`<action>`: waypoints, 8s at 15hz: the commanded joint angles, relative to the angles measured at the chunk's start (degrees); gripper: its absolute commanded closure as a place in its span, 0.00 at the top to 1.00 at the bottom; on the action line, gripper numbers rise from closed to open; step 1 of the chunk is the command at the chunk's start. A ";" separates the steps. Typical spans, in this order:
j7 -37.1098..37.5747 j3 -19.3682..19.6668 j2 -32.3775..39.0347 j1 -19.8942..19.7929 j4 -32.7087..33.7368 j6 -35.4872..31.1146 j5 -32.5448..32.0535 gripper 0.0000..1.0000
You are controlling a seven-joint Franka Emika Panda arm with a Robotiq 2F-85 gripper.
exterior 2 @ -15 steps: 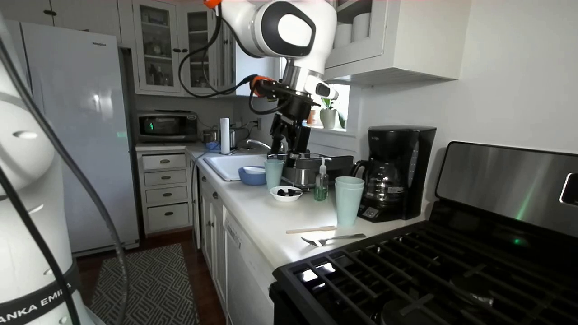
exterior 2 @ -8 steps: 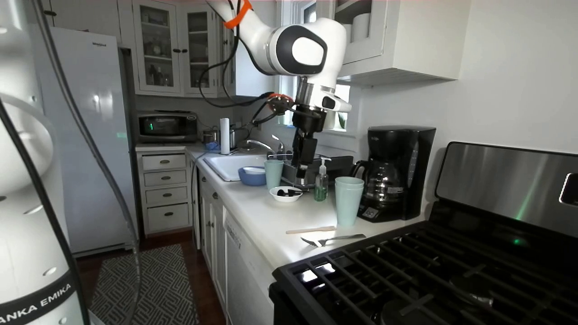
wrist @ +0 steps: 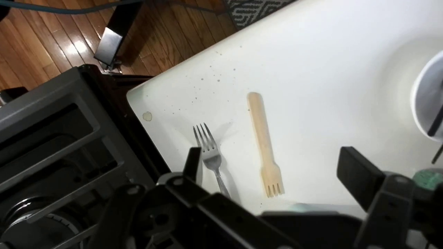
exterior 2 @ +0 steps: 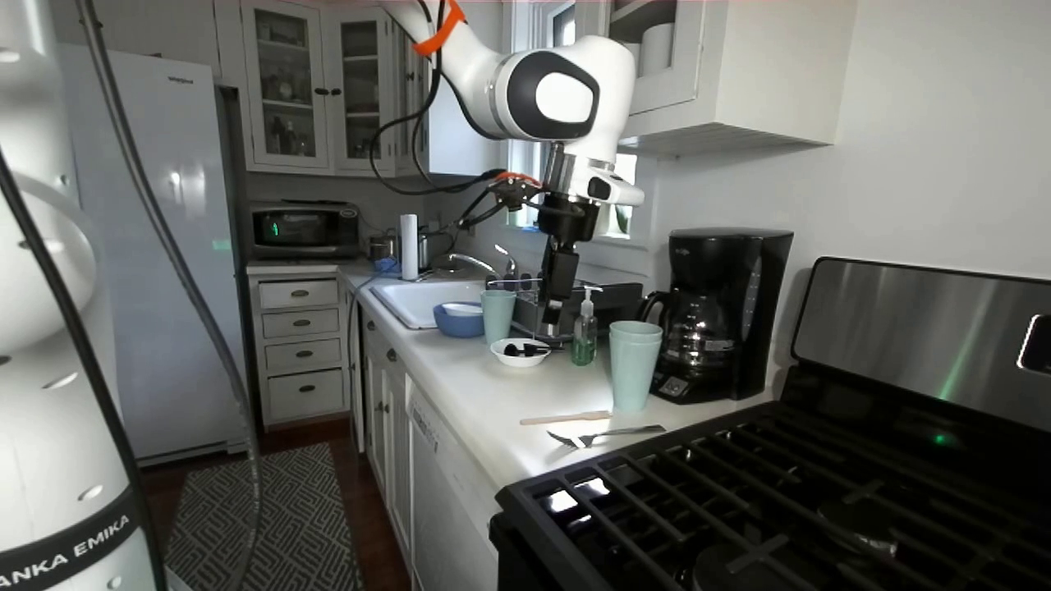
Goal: Remove the grey cup from inside the other grey cup and put it on the counter
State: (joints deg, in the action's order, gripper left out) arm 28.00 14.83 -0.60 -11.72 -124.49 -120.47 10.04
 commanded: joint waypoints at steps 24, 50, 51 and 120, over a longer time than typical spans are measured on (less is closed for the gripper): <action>44.68 1.08 17.28 2.93 11.82 -22.72 -5.75 0.49; 28.79 -1.20 8.99 -0.66 6.80 -20.85 -0.38 0.01; 25.12 -1.32 7.51 -0.87 5.90 -19.97 0.44 0.01; -43.84 -5.43 11.00 -5.64 15.02 -11.61 23.09 0.01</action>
State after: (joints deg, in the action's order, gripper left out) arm -14.83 10.21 11.28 -16.65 -109.89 -132.26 30.16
